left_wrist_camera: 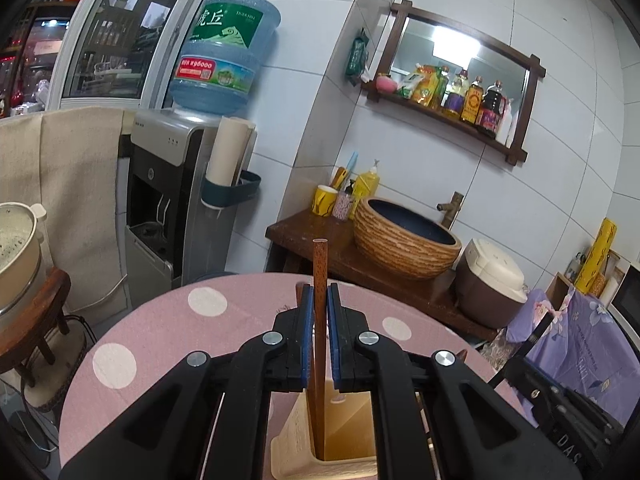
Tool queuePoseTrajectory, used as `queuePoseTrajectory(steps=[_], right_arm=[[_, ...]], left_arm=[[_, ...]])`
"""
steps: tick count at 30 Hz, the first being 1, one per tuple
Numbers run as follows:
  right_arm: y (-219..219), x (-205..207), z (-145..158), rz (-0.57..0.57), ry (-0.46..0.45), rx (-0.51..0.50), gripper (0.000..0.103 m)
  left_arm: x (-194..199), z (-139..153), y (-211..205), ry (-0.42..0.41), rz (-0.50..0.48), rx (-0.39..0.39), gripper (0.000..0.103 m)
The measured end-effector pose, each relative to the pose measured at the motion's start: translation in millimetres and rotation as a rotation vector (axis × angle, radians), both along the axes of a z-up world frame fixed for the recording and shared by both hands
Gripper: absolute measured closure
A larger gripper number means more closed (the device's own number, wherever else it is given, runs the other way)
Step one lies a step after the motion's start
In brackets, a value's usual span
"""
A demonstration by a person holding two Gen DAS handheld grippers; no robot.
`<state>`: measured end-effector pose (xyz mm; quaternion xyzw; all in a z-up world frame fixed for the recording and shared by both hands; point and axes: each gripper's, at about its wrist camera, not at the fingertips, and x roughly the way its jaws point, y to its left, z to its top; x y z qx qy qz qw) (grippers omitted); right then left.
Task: Organize utensils
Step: 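Release the wooden chopstick into the holder with the left tool while the right tool releases the black one, then move both open tools down to the chopsticks and spoons beside the holder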
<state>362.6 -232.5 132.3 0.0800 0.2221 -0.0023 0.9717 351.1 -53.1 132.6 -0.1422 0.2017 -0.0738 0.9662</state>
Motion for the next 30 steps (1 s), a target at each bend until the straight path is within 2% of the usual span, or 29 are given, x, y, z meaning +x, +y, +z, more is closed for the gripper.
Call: queuePoseTrajectory(steps=[6,13,15,16,17,18,19,21,26,30], right_arm=[[-3,-1,-1,-0.004,-0.003,0.012,0.095],[-7,-6,-4,-0.02,-0.023,0.004,0.094],[-7,-9,-4,-0.024,-0.024,-0.006,0.09],[-7,-10,-5,-0.021,-0.025,-0.008,0.084],[-7,-11,-5,-0.018,-0.028,-0.007,0.08],[-7,-13,-5,-0.018,-0.033,-0.006,0.072],[-8,-15,-5,-0.019,-0.04,-0.006,0.069],[-8,-21,-5,-0.021,-0.054,-0.014,0.069],[-8,-42,-7,-0.026,-0.076,-0.018,0.063],[-9,-63,-18,-0.035,-0.052,-0.025,0.059]], left_arm=[[6,-13,1,0.05,0.001,-0.011,0.095],[1,-15,-2,0.041,-0.009,0.021,0.093],[-3,-15,-2,0.032,-0.007,0.023,0.079],[-5,-14,0,0.027,-0.006,0.017,0.064],[-7,-13,1,0.019,-0.005,0.009,0.053],[-12,-12,4,0.008,-0.003,-0.003,0.051],[-14,-12,5,0.001,-0.003,-0.007,0.05],[-22,-10,6,-0.001,-0.015,0.001,0.046],[-47,-16,13,0.011,-0.024,0.009,0.028],[-64,-30,18,0.062,-0.055,0.018,0.022]])
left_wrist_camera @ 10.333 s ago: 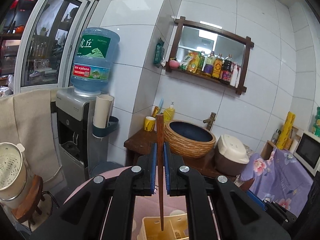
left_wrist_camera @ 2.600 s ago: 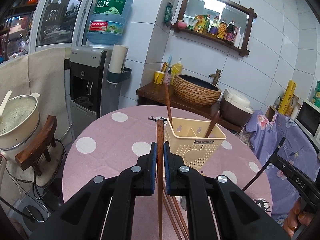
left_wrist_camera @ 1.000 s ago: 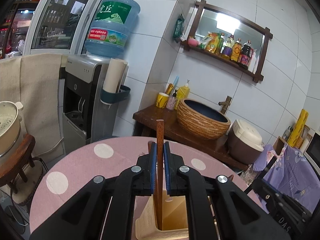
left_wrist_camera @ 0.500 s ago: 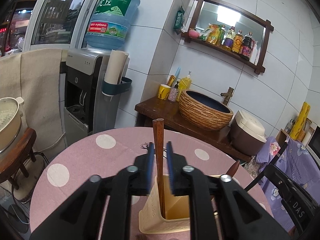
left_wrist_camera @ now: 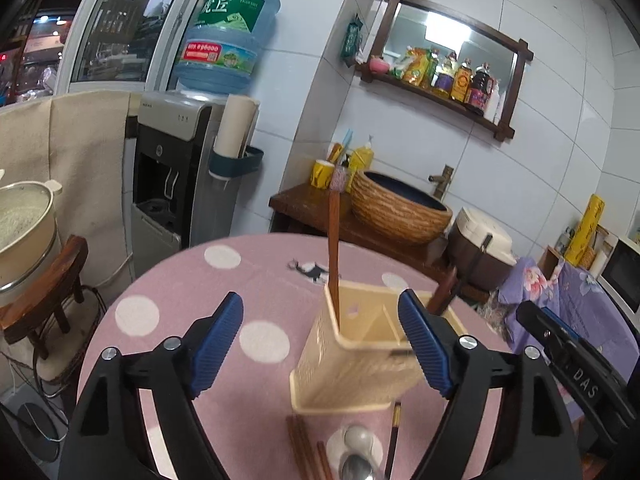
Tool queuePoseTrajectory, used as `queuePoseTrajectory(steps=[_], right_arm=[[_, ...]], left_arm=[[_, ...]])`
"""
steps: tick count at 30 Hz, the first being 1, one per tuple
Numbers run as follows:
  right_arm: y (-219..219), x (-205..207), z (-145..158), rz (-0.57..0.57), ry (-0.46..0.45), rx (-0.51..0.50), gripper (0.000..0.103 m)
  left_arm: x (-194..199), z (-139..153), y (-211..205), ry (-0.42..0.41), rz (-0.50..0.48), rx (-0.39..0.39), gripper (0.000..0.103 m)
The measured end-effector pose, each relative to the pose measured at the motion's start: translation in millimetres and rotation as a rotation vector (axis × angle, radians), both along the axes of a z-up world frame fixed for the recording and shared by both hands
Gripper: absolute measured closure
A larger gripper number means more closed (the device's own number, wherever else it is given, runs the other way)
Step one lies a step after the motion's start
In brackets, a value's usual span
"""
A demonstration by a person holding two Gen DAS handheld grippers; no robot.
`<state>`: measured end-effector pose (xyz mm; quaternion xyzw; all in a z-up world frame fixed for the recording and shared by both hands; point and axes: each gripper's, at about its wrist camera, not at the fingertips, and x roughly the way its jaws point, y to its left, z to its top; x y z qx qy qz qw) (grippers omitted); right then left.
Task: Organize utensils
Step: 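Move both open tools down to the chopsticks and spoons beside the holder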
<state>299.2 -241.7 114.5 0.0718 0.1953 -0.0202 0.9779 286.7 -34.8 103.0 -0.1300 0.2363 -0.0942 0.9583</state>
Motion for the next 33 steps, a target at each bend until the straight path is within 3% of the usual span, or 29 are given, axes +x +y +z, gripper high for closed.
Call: queuePoseTrajectory(steps=[4,9,12,18,20,22,30,33], right_arm=[[2,-18,-20,0.01,0.048,-0.023,0.052],[9,-37,-58,0.007,0.125,-0.099,0.05],[3,-46,-83,-0.009,0.183,-0.08,0.05],[-11,-58,-131,-0.028,0.31,-0.039,0.05],[-14,-61,-141,-0.039,0.332,-0.038,0.05],[-14,-64,-148,-0.042,0.343,-0.034,0.05],[-12,-68,-155,-0.03,0.357,-0.03,0.05],[-10,-68,-153,-0.023,0.353,-0.034,0.05]], left_arm=[[-15,-22,2,0.068,-0.02,0.048,0.019],[-29,-62,5,0.19,-0.018,0.136,0.019],[-35,-88,11,0.276,-0.031,0.133,0.02],[-42,-123,7,0.388,-0.068,0.161,0.037],[-42,-128,1,0.408,-0.083,0.168,0.046],[-42,-130,-6,0.411,-0.099,0.18,0.048],[-46,-136,-40,0.384,-0.136,0.301,0.049],[-44,-139,-41,0.394,-0.137,0.304,0.049]])
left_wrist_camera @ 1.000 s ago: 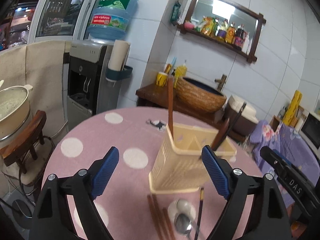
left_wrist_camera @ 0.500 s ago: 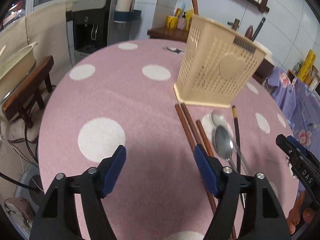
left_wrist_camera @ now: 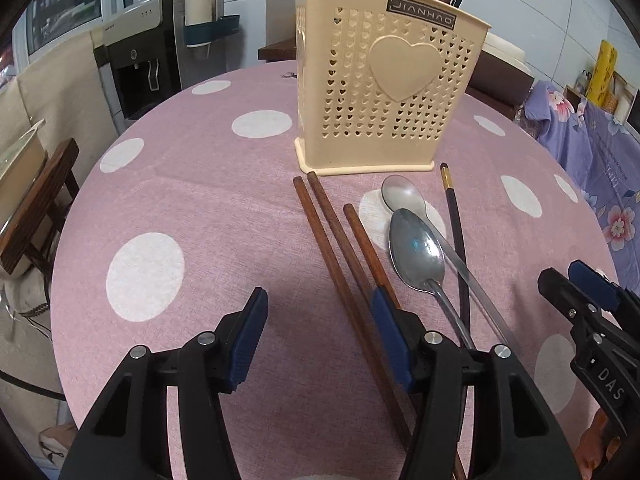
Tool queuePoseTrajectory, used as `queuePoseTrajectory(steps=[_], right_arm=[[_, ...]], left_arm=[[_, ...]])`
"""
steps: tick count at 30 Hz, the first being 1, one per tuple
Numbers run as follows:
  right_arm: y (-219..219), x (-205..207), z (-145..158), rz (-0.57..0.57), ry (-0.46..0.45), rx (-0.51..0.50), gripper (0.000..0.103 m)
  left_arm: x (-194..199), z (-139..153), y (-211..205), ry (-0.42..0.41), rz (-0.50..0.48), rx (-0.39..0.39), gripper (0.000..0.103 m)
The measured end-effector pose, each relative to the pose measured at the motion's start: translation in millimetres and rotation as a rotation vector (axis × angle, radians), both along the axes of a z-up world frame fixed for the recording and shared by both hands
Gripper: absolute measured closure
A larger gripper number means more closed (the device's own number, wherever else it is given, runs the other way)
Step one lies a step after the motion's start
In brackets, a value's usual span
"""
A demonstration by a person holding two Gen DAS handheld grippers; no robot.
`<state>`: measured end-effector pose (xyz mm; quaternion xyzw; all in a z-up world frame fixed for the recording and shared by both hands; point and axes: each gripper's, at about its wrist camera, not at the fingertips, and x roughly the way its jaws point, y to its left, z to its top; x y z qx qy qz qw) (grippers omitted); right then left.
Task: Organize utensils
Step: 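Move both open tools down to the chopsticks and spoons beside the holder, then grasp a wooden chopstick with the left tool while the right tool grasps the gold-tipped black chopstick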
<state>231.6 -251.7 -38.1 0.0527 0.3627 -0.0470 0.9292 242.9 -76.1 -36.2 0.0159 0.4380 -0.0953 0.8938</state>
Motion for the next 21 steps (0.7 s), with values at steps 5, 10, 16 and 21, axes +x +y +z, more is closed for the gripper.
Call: queuePoseTrajectory(steps=[5,10,16,21], right_arm=[[1,5,5,0.007,0.001,0.006,0.05],[1,7,7,-0.008,-0.001,0.014,0.05],[3,7,6,-0.01,0.011,0.011,0.05],[3,10,7,-0.004,0.02,0.024,0.05]], left_arm=[[5,-1,5,0.005,0.019,0.0,0.05],[12,-4,3,0.015,0.022,0.012,0.053],[22,-4,-4,0.016,0.034,0.054,0.056],[38,-4,-2,0.021,0.039,0.07,0.063]])
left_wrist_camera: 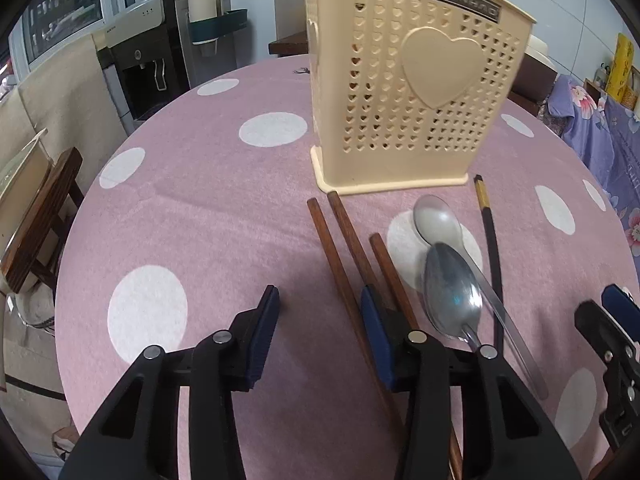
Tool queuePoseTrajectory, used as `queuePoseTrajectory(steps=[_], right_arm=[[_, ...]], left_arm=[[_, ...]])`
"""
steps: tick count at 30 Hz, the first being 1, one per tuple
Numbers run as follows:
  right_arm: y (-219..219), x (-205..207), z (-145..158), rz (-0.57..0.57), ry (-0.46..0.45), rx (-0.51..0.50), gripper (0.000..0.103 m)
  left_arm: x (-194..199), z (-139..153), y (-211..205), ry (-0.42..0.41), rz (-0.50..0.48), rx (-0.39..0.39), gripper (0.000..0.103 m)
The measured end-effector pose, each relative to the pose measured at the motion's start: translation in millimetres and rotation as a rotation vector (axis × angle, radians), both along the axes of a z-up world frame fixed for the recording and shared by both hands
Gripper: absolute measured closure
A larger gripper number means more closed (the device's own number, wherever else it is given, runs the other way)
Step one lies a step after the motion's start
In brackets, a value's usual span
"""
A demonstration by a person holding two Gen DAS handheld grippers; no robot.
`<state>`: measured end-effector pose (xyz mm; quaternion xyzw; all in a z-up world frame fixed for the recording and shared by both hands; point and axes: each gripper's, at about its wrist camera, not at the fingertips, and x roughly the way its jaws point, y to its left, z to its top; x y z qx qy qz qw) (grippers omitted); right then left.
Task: Organize utensils
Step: 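Grasp a wooden chopstick with the left tool while the right tool grasps the gold-tipped black chopstick, then lift both chopsticks and carry them above the holder with both tools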
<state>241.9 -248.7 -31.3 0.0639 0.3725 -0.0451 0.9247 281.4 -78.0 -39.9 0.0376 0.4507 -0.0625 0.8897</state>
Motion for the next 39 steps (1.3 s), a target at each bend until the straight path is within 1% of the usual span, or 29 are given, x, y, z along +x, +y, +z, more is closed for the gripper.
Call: queuePoseTrajectory(steps=[5,7,9,12,15,17,19,22,24,26,29,30,31,34,39], right_arm=[[-4,16,-1,-0.003,0.03,0.05,0.05],[-7,27,-2,-0.015,0.048,0.088,0.05],[-9,43,-3,-0.018,0.07,0.138,0.052],[-7,64,-7,-0.036,0.093,0.172,0.057],[0,85,-10,-0.048,0.119,0.176,0.063],[6,95,-12,-0.051,0.131,0.157,0.064],[10,105,-15,-0.057,0.155,0.144,0.068],[15,112,-20,-0.064,0.175,0.118,0.071],[20,115,-21,-0.063,0.174,0.082,0.072],[23,116,-21,-0.067,0.173,0.067,0.073],[24,119,-21,-0.085,0.175,0.044,0.081],[23,120,-22,-0.09,0.174,0.038,0.085],[22,122,-22,-0.096,0.173,0.036,0.089],[17,127,-22,-0.103,0.177,0.047,0.093],[13,131,-21,-0.104,0.177,0.06,0.093]], left_arm=[[13,2,14,0.008,0.013,-0.01,0.081],[17,3,22,0.02,0.02,-0.027,0.085],[20,3,28,0.033,0.027,-0.05,0.085],[24,3,31,0.046,0.039,-0.074,0.085],[25,2,27,0.036,0.047,-0.059,0.085],[28,2,29,0.03,0.051,-0.054,0.085],[28,2,29,0.028,0.058,-0.06,0.085],[24,2,29,0.029,0.061,-0.063,0.085],[22,2,28,0.025,0.062,-0.061,0.085],[21,2,27,0.021,0.062,-0.053,0.085],[21,2,25,0.019,0.064,-0.046,0.085],[21,2,24,0.02,0.065,-0.045,0.085],[21,2,24,0.021,0.067,-0.045,0.085],[22,2,23,0.02,0.07,-0.04,0.085],[24,3,19,0.022,0.08,-0.031,0.085]])
